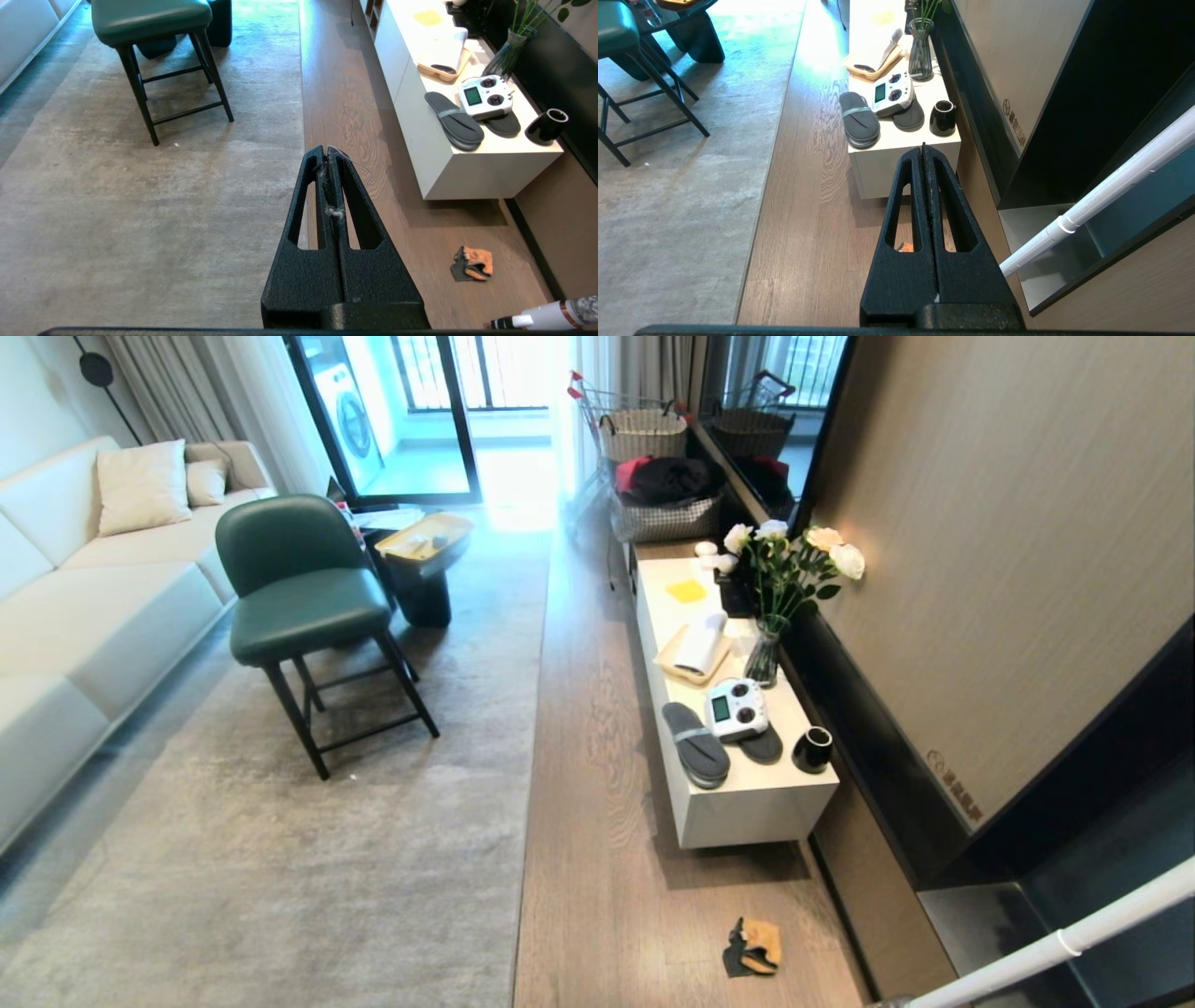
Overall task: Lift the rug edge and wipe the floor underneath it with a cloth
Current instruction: Pick up the rag
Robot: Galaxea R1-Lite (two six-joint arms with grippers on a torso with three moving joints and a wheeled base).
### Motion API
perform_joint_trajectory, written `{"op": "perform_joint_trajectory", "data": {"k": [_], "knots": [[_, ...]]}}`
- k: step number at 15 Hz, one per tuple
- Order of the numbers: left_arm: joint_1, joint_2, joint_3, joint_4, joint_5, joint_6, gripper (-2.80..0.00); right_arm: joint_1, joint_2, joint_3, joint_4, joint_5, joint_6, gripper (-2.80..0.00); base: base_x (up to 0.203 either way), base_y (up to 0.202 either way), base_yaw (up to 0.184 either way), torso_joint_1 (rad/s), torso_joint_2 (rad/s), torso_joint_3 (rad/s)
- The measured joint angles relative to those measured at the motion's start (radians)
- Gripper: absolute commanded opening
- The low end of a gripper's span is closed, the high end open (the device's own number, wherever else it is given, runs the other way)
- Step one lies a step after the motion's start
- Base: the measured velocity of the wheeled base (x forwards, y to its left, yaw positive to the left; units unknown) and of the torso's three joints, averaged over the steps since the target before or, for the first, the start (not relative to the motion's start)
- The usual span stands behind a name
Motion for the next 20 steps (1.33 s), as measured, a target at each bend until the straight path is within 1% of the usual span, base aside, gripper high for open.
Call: {"op": "perform_joint_trajectory", "data": {"k": [11, 20], "knots": [[0.0, 0.0, 0.0, 0.0, 0.0, 0.0, -2.8, 0.0, 0.0, 0.0, 0.0, 0.0, 0.002, -2.8, 0.0, 0.0, 0.0, 0.0, 0.0, 0.0], [0.0, 0.0, 0.0, 0.0, 0.0, 0.0, -2.8, 0.0, 0.0, 0.0, -0.002, -0.001, 0.004, -2.8, 0.0, 0.0, 0.0, -0.068, 0.16, 0.081]]}}
